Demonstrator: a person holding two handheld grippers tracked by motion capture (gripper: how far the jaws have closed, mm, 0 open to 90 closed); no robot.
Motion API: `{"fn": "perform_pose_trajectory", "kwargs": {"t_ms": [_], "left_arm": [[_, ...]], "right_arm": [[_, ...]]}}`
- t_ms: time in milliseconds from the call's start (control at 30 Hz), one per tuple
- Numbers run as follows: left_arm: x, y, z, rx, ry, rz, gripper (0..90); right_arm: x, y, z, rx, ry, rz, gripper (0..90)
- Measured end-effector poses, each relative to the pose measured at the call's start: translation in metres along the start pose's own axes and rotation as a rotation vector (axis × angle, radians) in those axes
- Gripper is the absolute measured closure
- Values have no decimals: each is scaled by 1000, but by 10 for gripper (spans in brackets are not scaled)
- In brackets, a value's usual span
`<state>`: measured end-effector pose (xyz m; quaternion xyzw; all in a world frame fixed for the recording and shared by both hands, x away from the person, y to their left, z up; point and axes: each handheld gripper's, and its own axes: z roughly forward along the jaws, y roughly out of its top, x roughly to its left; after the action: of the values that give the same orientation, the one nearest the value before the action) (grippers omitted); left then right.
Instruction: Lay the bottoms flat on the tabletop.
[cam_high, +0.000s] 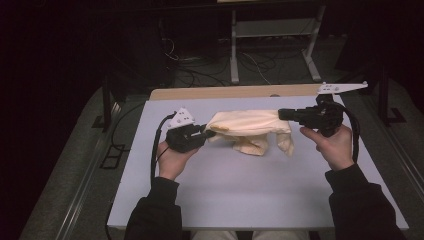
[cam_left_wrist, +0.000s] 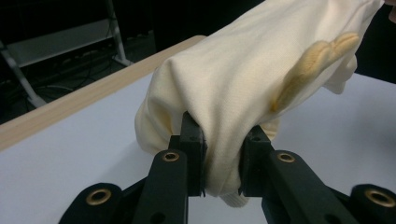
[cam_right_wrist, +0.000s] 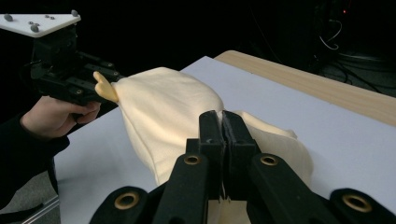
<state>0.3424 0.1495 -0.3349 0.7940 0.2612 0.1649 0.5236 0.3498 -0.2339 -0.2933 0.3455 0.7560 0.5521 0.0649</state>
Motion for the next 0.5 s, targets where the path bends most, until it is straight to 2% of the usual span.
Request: {"fn": "perform_pose_trajectory", "kwargs": {"t_ms": [167, 300, 367, 400, 433, 467, 500], "left_arm": [[-1, 7, -9, -24, 1, 10, 743], [-1, 14, -19, -54, 10, 11, 743], [-1, 15, -23, -64, 8, 6, 744], [-1, 15, -23, -67, 10, 2, 744], [0, 15, -23, -66, 8, -1, 744], [1, 14, -21, -53, 9, -10, 744], [1, 14, -21, -53, 9, -10, 745]], "right_arm": [[3, 2, -1, -3, 3, -10, 868], [3, 0, 4, 28, 23, -7, 868], [2, -4, 11, 62, 36, 6, 868], [0, -8, 19, 97, 43, 13, 867], [0, -8, 19, 97, 43, 13, 867], [-2, -14, 30, 141, 44, 23, 866], [-4, -17, 35, 159, 48, 31, 866]]}}
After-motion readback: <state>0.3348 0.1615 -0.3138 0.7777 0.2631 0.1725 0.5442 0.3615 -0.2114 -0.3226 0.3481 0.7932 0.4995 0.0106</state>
